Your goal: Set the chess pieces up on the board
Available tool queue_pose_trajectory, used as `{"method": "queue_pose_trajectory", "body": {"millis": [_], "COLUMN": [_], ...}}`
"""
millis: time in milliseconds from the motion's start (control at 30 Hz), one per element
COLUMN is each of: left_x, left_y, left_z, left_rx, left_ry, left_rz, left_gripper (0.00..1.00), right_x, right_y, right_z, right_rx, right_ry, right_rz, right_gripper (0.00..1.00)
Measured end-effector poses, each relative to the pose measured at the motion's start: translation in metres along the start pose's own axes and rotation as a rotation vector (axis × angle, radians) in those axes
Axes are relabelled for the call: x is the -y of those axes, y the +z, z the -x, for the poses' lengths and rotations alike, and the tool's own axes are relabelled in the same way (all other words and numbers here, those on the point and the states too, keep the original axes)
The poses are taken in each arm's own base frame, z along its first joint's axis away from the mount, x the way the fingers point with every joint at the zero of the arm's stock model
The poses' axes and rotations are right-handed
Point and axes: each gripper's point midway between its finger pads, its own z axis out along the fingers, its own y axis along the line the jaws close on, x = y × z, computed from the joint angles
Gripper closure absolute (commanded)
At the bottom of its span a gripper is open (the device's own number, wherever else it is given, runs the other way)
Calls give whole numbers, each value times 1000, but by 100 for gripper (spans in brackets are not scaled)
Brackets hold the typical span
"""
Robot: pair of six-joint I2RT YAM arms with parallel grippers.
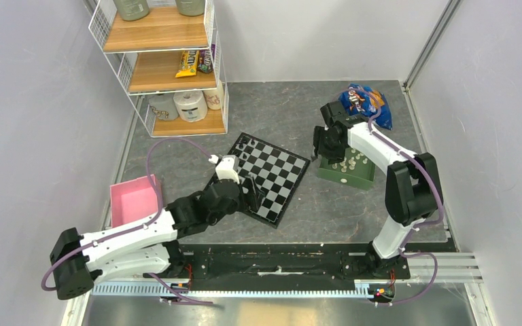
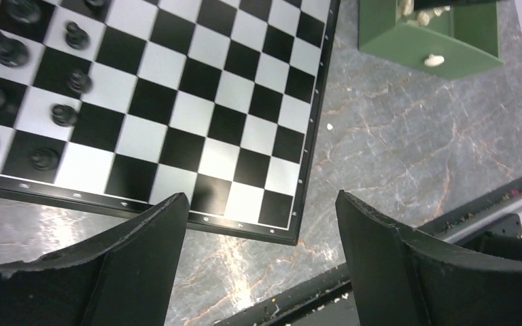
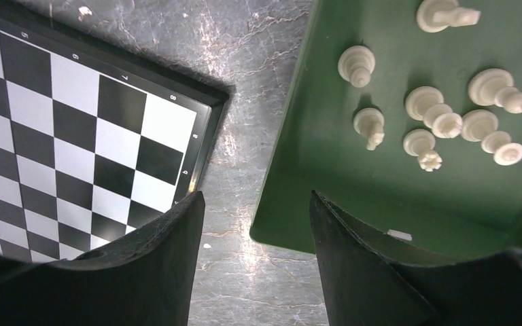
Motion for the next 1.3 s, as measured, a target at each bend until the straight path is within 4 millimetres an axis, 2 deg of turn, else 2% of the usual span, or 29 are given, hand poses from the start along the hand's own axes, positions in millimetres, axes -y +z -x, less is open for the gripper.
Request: {"method": "queue_pose_trajectory", "body": {"millis": [133,400,733,867,1067,1300], "left_x": [-7,-24,-65,-74,-88,-96], "left_y": [-6,-16,-32,-39,-43,-44], "left_z": [17,53,100,110,114,117], "left_rx": [39,85,136,140,138,132], "left_ry": [54,127,101,110,117,124], "left_rz": [56,148,248,267,300,313], "left_gripper": [6,3,2,1,0,0], "right_x": [-4,-16,-25,-28,-41,-52], "right_y": [6,8,15,10,-2,-5], "right_z": [-6,-21,-58,-67,-71,-78], "right_rx": [-32,-62,-133,-141,-129,-144], "right_ry": [-13,-52,-77,-76,-84,-100], "right_rz": [17,41,35,47,87,113], "right_gripper": [33,32,31,31,31,31]}}
